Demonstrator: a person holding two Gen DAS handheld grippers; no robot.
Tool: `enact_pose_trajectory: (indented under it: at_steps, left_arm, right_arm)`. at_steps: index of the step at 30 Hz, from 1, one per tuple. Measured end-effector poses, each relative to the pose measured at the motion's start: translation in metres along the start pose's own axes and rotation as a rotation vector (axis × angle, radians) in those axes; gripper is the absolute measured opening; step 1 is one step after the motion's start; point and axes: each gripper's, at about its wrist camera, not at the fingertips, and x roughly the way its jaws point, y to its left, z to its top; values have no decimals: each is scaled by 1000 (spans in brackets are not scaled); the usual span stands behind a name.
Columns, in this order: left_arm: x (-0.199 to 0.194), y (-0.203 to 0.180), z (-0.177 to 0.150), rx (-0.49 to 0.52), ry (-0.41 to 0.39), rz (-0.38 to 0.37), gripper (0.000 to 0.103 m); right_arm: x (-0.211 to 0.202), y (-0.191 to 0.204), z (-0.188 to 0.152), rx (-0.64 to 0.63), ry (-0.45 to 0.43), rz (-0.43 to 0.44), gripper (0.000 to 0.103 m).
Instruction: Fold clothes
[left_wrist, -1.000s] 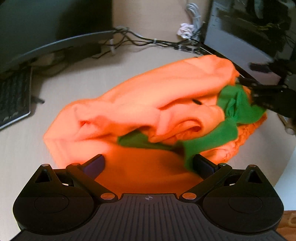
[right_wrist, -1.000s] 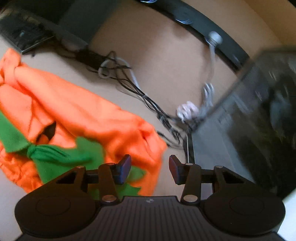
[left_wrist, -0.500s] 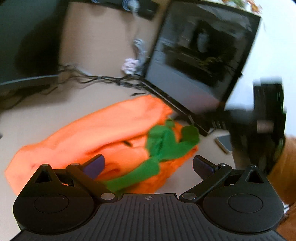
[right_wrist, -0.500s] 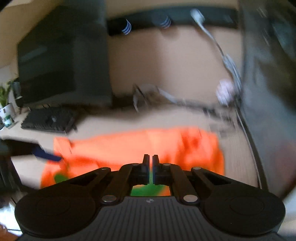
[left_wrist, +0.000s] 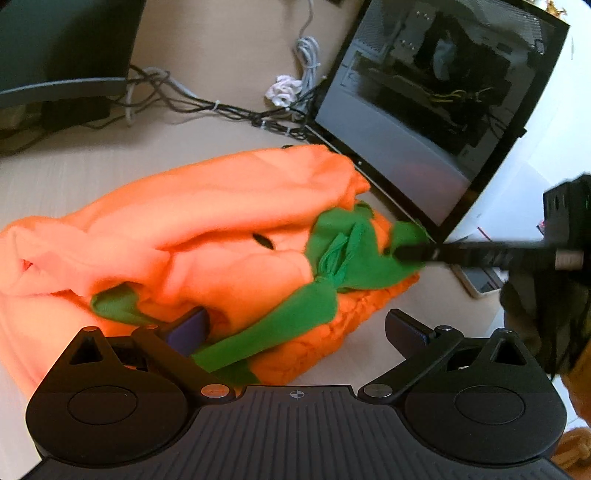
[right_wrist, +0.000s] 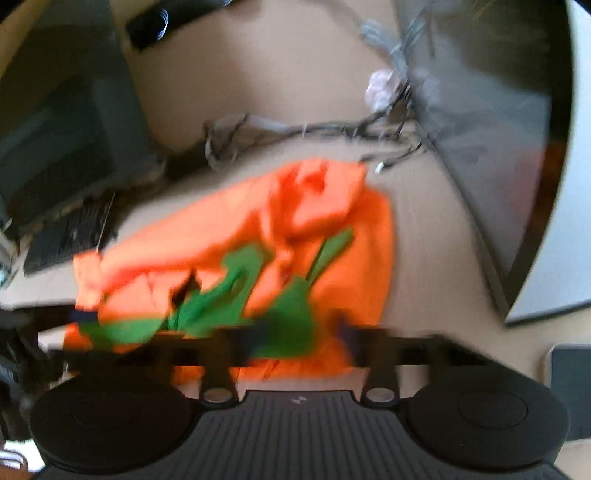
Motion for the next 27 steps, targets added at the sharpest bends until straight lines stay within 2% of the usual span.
enact_pose_trajectory:
  at_steps: [2, 3, 6, 10, 15, 17, 19, 22, 23, 25, 26, 27]
  left_arm:
    - [0, 2, 0, 2, 8, 1, 103]
    - [0, 3, -1, 3, 13, -1, 103]
    - [2, 6, -5, -7, 28, 8, 103]
    - [1, 10, -10, -30, 39, 18, 103]
    - [-16, 4, -6, -14, 25, 1, 103]
    - [-31, -5, 4, 46, -32, -38, 103]
    - [-46, -13, 15, 116, -120, -37, 103]
    - [-43, -3, 31, 133, -209, 43, 103]
    - [-34, 6, 34, 117, -194, 72, 103]
    - [-9, 32, 33, 26, -112, 149, 103]
    - [1, 45, 29, -33, -62, 162, 103]
    - [4, 50, 23, -57, -46, 147, 103]
  right_arm:
    - [-11, 13, 12, -53, -71, 10, 8]
    - [-15, 19, 23, -72, -106, 22, 1]
    - [-15, 36, 54, -137, -182, 41, 1]
    - [27, 48, 63, -208, -148, 24, 1]
    - [71, 50, 45, -328, -91, -25, 1]
    - [79, 46, 38, -345, -83, -15, 1]
    - [78, 46, 35, -357, -93, -10, 1]
    - [73, 49, 36, -374, -89, -15, 2]
    - [71, 50, 37, -380, -88, -18, 2]
    - [63, 53, 43, -378, -101, -17, 5]
    - [57, 54, 47, -370, -124, -14, 12]
    - [53, 54, 50, -361, -147, -15, 27]
